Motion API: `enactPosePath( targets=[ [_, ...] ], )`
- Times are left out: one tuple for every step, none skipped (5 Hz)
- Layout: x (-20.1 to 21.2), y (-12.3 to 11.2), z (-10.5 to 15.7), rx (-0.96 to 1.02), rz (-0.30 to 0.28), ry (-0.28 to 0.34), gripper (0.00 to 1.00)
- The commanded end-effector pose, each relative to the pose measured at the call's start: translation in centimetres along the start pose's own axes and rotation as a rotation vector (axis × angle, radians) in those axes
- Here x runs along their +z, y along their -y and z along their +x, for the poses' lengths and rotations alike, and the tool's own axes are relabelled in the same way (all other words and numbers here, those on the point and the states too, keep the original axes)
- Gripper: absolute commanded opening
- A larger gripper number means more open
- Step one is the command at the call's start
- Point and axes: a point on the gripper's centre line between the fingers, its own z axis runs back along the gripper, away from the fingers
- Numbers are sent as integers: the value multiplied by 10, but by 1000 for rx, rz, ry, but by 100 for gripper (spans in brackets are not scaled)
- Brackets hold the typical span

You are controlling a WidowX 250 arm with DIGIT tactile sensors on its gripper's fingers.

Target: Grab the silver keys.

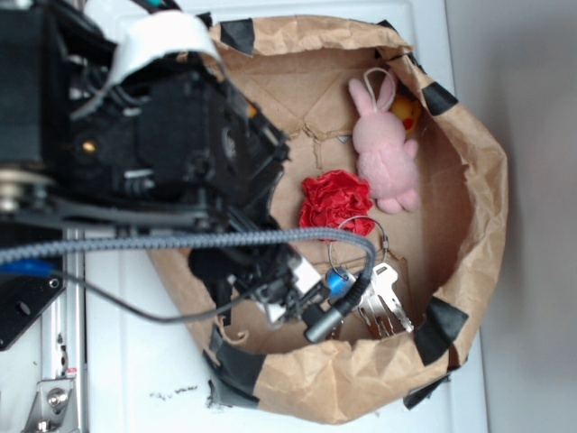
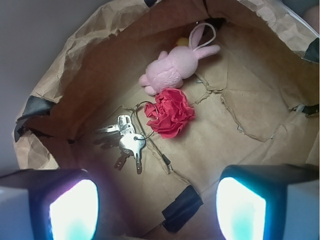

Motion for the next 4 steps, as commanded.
enactPosePath(
  targets=[
    [-80, 12, 11, 114, 126, 95, 100],
    [-95, 12, 2, 114, 123, 44, 100],
    [-92, 8, 5, 163, 76, 28, 100],
    [-93, 4, 19, 226, 33, -31, 100]
  ],
)
